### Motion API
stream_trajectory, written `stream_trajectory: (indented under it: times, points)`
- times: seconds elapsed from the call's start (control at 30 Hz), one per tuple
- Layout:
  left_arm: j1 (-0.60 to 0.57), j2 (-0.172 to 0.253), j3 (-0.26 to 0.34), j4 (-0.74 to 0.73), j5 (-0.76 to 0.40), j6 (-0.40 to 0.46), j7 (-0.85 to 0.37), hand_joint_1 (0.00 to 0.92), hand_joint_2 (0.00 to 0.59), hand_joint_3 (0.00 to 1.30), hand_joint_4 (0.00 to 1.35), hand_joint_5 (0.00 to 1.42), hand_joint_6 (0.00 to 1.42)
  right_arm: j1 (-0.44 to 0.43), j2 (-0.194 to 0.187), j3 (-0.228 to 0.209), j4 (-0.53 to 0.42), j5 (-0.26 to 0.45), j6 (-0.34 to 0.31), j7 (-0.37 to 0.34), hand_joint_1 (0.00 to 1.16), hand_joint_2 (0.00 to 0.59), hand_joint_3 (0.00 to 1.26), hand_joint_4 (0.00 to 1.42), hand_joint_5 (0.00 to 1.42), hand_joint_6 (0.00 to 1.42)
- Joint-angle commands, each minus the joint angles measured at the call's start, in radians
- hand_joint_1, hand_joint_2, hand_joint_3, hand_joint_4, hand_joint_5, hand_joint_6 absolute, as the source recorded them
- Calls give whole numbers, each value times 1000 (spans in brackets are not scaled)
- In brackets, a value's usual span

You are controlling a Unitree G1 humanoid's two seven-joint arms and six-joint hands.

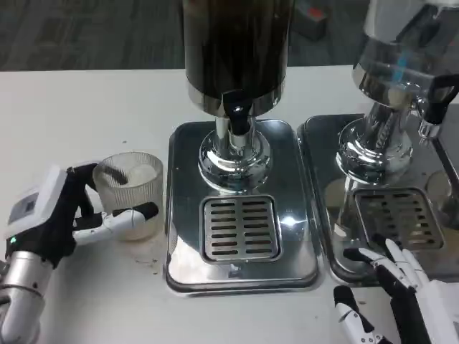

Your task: Grasp the cup under the faucet to collect the drink, then remove the cup.

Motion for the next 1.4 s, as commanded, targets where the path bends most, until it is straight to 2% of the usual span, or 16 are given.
stream_trajectory:
  times: [0.03,0.37,0.87,1.4]
  points:
    - [13,9,28,-13,-20,-41,34,400,79,646,893,1080,1424,-4,0,-4,-2,13,-6,4,233,420,281,74,61,266]
    - [101,31,84,-141,-28,-128,36,406,76,653,893,1082,1424,-15,-9,-5,6,25,-10,6,237,420,281,74,61,281]
    - [171,-14,79,-354,-17,-152,-48,418,67,660,893,1080,1424,-15,3,9,12,24,-7,-3,241,423,281,74,61,286]
    - [109,-80,39,-304,29,-115,-95,424,63,660,893,1080,1424,-6,14,13,2,21,-9,-7,248,433,281,74,61,287]
